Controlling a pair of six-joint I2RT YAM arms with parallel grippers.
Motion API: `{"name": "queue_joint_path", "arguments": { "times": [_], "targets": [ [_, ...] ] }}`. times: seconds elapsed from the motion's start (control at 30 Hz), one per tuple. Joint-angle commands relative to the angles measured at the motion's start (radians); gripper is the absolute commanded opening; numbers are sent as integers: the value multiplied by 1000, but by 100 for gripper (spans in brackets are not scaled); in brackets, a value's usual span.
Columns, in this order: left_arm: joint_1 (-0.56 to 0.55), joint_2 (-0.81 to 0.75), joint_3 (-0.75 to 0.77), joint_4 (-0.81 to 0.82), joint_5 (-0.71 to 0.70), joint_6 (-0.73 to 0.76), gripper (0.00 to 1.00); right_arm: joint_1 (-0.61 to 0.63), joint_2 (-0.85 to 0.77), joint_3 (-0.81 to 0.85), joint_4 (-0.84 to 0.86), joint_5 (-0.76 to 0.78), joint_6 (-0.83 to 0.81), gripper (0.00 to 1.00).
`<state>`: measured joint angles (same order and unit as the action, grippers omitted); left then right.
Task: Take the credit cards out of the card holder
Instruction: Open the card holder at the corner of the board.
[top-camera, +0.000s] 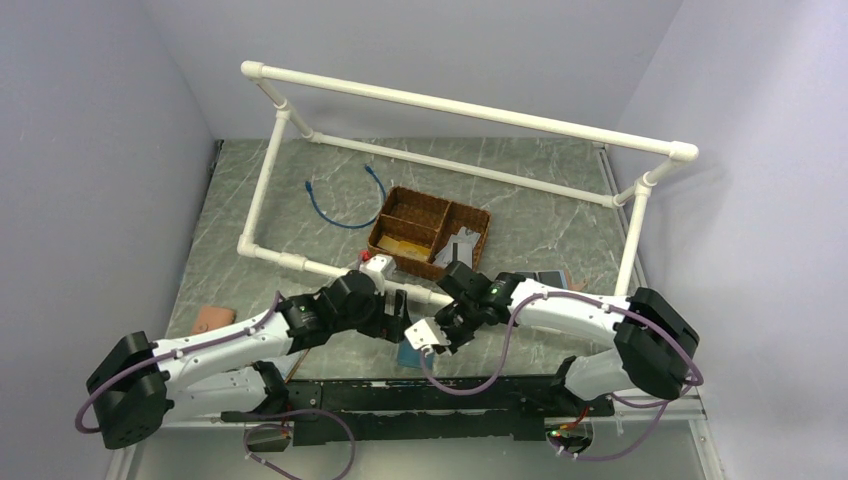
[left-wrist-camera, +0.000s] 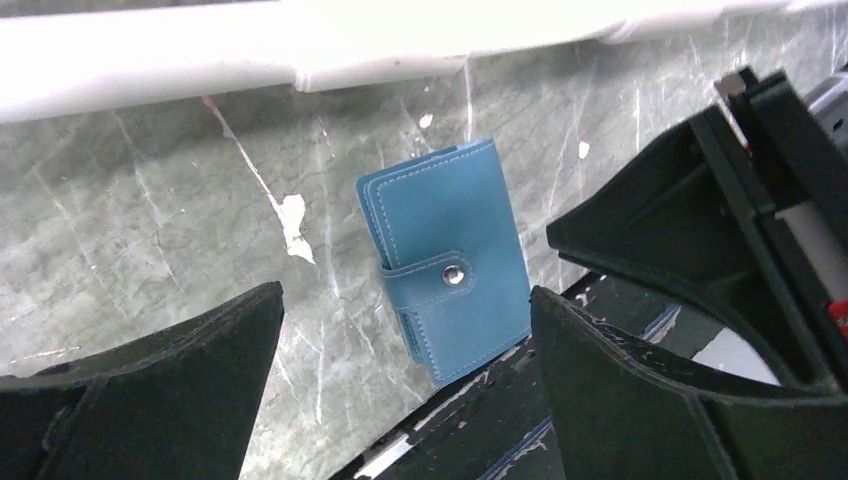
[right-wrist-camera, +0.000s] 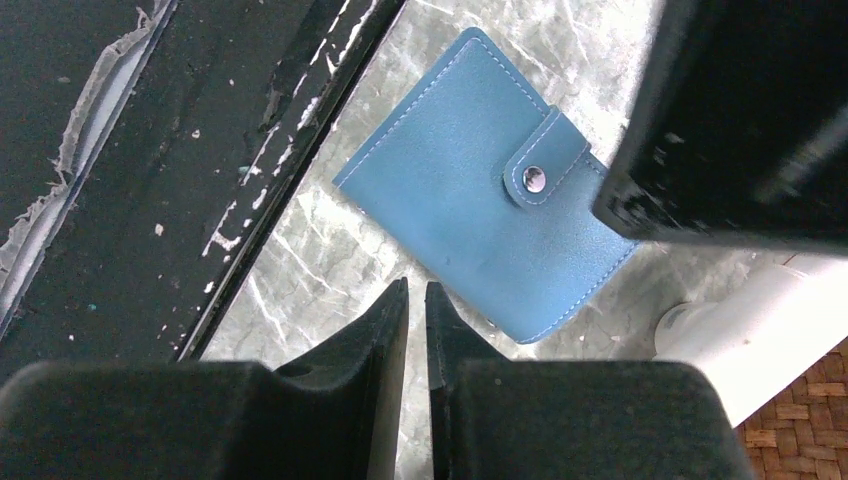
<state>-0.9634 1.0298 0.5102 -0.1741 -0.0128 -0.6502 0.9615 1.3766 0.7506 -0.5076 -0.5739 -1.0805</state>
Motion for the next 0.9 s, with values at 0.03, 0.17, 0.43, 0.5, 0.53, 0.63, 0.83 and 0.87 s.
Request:
{"name": "queue_joint_path", "arguments": {
  "times": [0.03,0.17,0.43,0.5,0.53,0.63,0.83,0.87],
  "targets": [
    [5,54,142,-146,-46,-82,95,-20,-50,-16,-39,-58,-58,15],
    [4,137,218,-224,-56,-123,91,-22,-62,-20,-60,-46,-104,18],
    [3,254,339,-365,-67,-204,71,-16,-82,-55,-34,-34,-135,18],
    [3,278,366,-384,-57,-215,66,-14,-86,-64,-26,-26,-142,18],
    [2,292,381,-398,-54,-221,66,-14,-88,-66,-26,-25,-146,18],
    [-1,337,434,-458,-70,-251,62,-7,-92,-69,-21,-26,-148,18],
    [-40,450,562,-643,-186,-338,59,14,-90,-78,-4,-9,-150,19],
    [-50,467,586,-672,-207,-353,59,19,-89,-80,0,-2,-148,19]
  ]
}}
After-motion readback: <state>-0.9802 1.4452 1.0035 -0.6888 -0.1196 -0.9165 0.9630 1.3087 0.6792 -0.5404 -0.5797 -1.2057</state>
